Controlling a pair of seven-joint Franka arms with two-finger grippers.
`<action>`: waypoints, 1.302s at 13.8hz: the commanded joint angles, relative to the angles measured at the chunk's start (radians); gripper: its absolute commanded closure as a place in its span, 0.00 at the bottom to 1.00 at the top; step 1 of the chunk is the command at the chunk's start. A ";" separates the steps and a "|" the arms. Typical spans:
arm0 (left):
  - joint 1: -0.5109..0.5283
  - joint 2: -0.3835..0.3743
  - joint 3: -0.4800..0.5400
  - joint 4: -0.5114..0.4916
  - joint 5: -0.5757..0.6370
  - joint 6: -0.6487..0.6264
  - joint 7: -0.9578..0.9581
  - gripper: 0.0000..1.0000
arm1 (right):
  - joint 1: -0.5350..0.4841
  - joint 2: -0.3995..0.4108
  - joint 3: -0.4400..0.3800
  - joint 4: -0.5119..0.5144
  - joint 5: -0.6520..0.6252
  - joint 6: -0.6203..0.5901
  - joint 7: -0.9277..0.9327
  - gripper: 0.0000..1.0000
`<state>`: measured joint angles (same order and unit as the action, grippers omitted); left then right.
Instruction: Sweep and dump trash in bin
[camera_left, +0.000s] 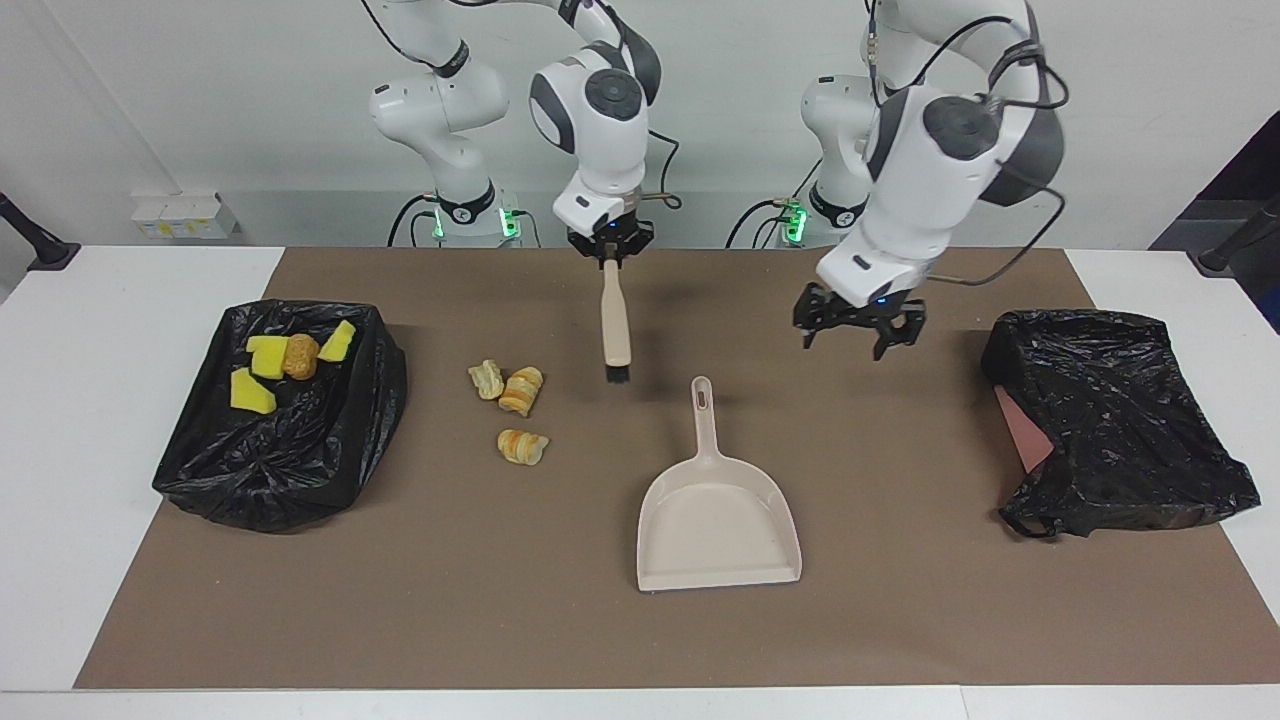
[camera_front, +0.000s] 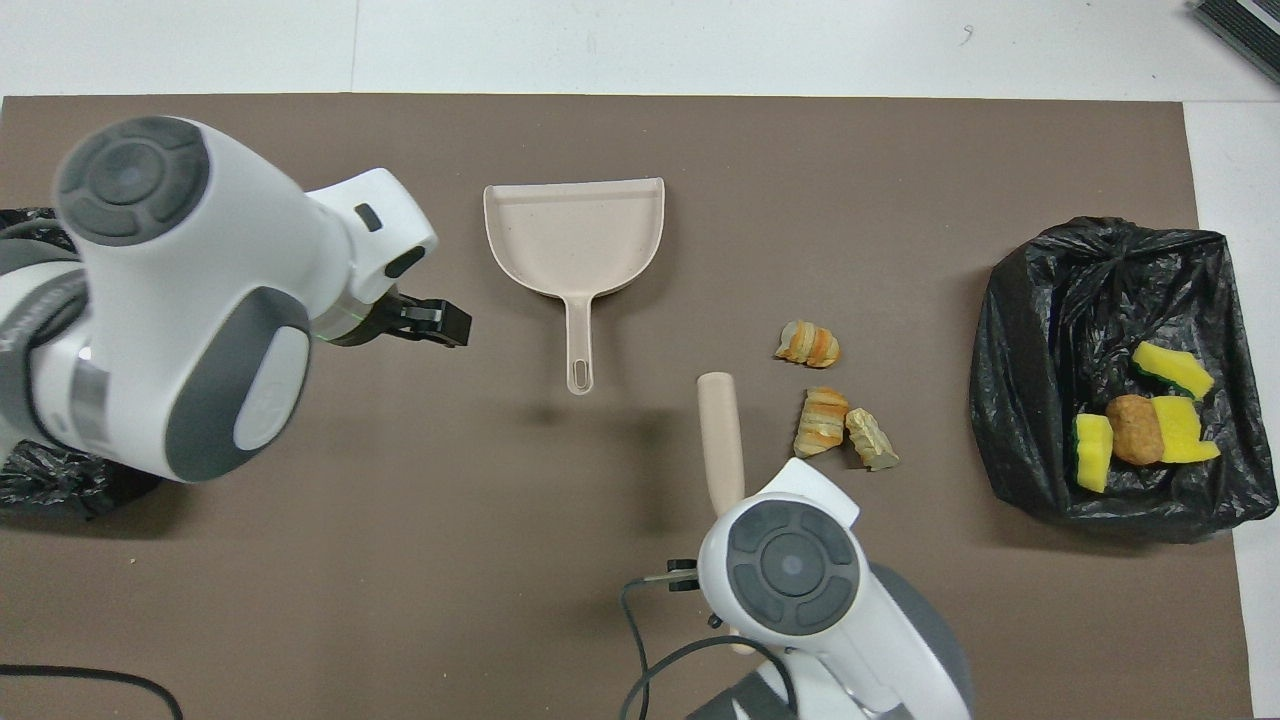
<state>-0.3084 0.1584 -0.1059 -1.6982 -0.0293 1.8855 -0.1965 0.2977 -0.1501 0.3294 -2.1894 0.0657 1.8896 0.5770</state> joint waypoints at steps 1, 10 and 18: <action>-0.084 0.079 0.017 0.002 0.002 0.123 -0.121 0.00 | -0.106 -0.014 0.011 -0.035 -0.088 0.005 0.004 1.00; -0.199 0.276 0.018 0.011 0.035 0.376 -0.307 0.00 | -0.404 -0.066 0.014 -0.262 -0.138 0.071 -0.242 1.00; -0.186 0.259 0.018 0.002 0.051 0.322 -0.267 1.00 | -0.310 0.007 0.020 -0.230 0.091 0.074 -0.399 1.00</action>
<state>-0.4935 0.4344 -0.0967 -1.6948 -0.0004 2.2365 -0.4777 -0.0197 -0.1610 0.3455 -2.4363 0.1007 1.9534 0.2263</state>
